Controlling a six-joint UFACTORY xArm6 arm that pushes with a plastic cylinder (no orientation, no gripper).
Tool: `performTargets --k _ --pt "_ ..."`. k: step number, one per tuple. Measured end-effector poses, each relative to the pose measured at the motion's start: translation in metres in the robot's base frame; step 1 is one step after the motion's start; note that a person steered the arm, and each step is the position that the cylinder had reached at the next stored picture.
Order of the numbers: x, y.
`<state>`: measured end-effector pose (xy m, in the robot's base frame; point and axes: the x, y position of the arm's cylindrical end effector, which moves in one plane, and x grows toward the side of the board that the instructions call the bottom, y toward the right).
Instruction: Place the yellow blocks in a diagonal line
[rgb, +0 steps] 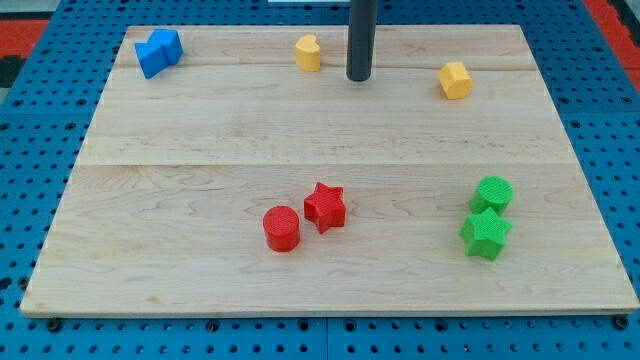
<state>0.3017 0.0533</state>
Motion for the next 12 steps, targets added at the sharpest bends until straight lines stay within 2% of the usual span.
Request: performTargets --k 2,5,6,7,8,9,10,11,12 --pt "-0.050 0.105" --pt "-0.015 0.181" --pt "-0.002 0.132" --pt "0.003 0.131" --pt "0.005 0.178" --pt "0.023 0.191" --pt "0.038 0.236" --pt "0.103 0.278" --pt "0.198 0.264"
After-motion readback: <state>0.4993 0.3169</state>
